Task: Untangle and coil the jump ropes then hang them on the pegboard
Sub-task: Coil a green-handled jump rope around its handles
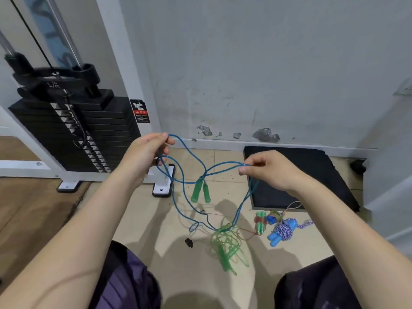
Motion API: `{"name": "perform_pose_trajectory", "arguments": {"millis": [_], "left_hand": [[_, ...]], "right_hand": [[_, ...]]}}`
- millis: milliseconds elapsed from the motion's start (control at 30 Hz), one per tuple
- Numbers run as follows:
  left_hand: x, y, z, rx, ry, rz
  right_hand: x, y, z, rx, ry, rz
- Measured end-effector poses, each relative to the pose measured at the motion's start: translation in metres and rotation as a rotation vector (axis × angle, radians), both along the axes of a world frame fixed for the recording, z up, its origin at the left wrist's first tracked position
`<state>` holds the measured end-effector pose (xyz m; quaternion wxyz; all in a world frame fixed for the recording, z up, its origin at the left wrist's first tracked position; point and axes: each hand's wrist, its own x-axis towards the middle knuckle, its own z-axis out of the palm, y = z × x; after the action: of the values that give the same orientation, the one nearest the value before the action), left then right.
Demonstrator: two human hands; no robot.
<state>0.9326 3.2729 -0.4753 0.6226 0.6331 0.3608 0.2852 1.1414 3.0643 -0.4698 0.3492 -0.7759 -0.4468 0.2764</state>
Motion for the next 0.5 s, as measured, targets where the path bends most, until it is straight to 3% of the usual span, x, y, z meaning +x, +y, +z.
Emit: {"name": "perform_pose_trajectory", "arguments": {"millis": [267, 500], "left_hand": [[0.006, -0.009, -0.003, 0.07, 0.108, -0.137], [0.008, -0.024, -0.012, 0.227, 0.456, -0.466]], "right_hand": [[-0.006, -0.003, 0.008, 0.087, 0.148, -0.017], [-0.01, -0.006, 0.011, 0.251, 0.326, 0.059]]}}
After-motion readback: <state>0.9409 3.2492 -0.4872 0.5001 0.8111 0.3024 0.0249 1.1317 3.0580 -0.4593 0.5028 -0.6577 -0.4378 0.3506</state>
